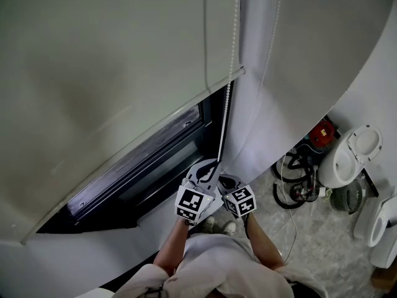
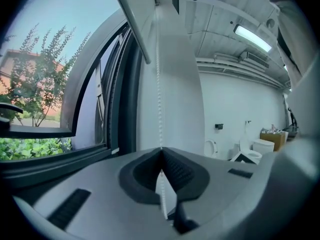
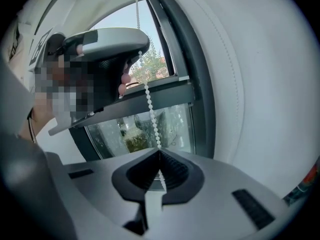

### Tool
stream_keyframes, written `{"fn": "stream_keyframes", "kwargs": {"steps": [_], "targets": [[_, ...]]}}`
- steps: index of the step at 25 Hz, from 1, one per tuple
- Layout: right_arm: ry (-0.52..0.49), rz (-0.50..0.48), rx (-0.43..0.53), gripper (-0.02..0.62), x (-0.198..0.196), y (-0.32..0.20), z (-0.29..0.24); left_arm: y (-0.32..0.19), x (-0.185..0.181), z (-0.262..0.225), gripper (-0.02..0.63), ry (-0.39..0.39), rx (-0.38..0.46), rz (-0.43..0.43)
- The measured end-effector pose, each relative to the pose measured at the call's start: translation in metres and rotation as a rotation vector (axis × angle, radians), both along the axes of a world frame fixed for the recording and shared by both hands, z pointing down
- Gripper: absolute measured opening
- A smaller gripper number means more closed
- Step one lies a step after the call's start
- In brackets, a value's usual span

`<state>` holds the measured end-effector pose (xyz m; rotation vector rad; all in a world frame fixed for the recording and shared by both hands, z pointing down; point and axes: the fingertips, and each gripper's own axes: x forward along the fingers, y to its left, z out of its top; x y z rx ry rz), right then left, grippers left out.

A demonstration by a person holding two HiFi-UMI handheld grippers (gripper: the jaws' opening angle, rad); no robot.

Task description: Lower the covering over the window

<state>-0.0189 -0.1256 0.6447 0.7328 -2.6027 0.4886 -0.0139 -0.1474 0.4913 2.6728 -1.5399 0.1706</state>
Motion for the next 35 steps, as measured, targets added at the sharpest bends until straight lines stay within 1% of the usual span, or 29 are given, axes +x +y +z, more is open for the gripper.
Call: {"fn": "stream_keyframes", "kwargs": {"steps": [3, 6, 11, 12, 13, 14, 16, 18, 23, 27, 30, 35], "targets": [[0.020, -0.004, -0.019, -0.003, 0.001, 0.004, 0.009, 0.001, 0.002, 0.009, 0.014, -0.005, -0.030, 0.003], [0.028, -0.003, -0.022, -0.002, 0.003, 0.006, 0.012, 0.002, 0.005, 0.011, 0.014, 0.000, -0.032, 0.007], [0.059, -0.005, 0.041, 0.010, 0.003, 0.008, 0.008, 0.005, 0.006, 0.008, 0.014, 0.000, -0.028, 0.017], [0.063, -0.008, 0.053, 0.042, 0.003, 0.009, 0.007, 0.006, 0.007, 0.007, 0.014, 0.003, -0.027, 0.019], [0.065, -0.013, 0.060, 0.105, 0.004, 0.011, 0.005, 0.007, 0.008, 0.006, 0.014, 0.005, -0.026, 0.021], [0.066, -0.018, 0.066, 0.148, 0.004, 0.012, 0.003, 0.007, 0.009, 0.006, 0.014, 0.006, -0.025, 0.021], [0.066, -0.018, 0.087, 0.181, 0.007, 0.013, -0.004, 0.008, 0.009, 0.008, 0.014, 0.004, -0.022, 0.020], [0.055, -0.004, 0.112, 0.192, 0.013, 0.013, -0.016, 0.008, 0.009, 0.010, 0.014, 0.002, -0.018, 0.020], [0.018, 0.081, 0.160, 0.192, 0.039, 0.003, -0.067, 0.009, 0.009, 0.011, 0.014, 0.002, -0.021, 0.022], [-0.024, 0.129, 0.241, 0.188, 0.056, -0.009, -0.127, 0.009, 0.010, 0.012, 0.014, 0.005, -0.018, 0.021], [-0.068, 0.137, 0.321, 0.181, 0.060, -0.014, -0.175, 0.009, 0.011, 0.011, 0.014, 0.011, -0.018, 0.023], [-0.123, 0.111, 0.456, 0.170, 0.053, -0.014, -0.246, 0.010, 0.011, 0.010, 0.014, 0.013, -0.011, 0.024]]}}
